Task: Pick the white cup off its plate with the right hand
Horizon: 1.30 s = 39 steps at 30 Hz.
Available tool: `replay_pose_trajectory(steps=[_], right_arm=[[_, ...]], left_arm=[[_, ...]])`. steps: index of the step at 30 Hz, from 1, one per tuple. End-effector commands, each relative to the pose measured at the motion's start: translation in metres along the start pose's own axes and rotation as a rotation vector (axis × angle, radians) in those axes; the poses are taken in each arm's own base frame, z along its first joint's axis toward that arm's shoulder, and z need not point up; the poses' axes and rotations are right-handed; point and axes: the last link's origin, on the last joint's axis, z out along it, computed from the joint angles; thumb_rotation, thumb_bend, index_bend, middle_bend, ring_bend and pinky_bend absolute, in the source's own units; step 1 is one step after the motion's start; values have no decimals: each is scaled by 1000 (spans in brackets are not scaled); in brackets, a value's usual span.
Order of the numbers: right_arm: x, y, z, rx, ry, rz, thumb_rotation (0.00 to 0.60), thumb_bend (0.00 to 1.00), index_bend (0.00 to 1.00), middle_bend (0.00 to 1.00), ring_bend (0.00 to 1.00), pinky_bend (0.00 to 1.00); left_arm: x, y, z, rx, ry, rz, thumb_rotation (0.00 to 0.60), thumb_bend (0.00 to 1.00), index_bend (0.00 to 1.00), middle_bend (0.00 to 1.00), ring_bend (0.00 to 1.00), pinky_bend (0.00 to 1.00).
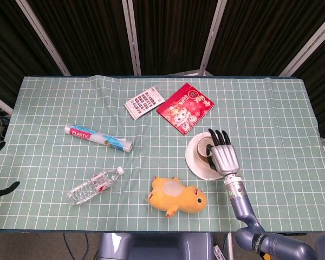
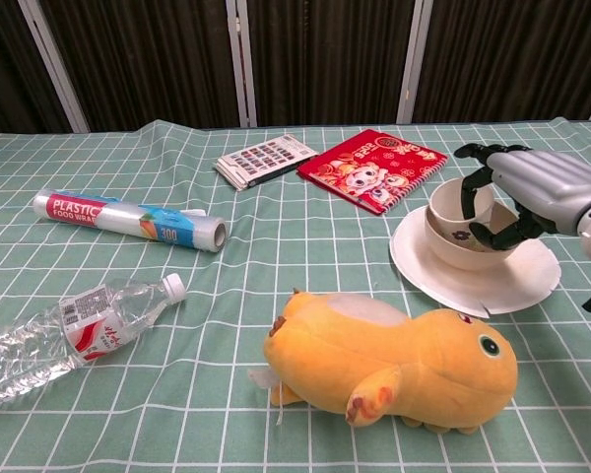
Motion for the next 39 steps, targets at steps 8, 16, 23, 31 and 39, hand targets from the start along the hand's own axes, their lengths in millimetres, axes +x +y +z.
replay_pose_trajectory(steps=[8,16,23,31,39], right_arm=[[24,0,-5,22,69,-4,600,512,613,35,0,0],[69,27,-17,-41,180,29,600,510,621,39,0,0],[79,66,-28,-139,176,31,600,510,621,39,0,0],[58,119,-35,-285,108,90,600,508,622,39,0,0],[26,154,-35,-420,48,190,600,506,623,39,0,0]], left_arm=[[0,0,0,-2,2,-1,600,68,0,0,0,0],[-1,2,0,-8,-1,3,600,68,0,0,0,0],[-1,4,-1,-14,3,9,600,66,0,0,0,0],[1,8,-3,-28,13,7,600,65,0,0,0,0],[2,8,-4,-24,13,18,600,68,0,0,0,0]])
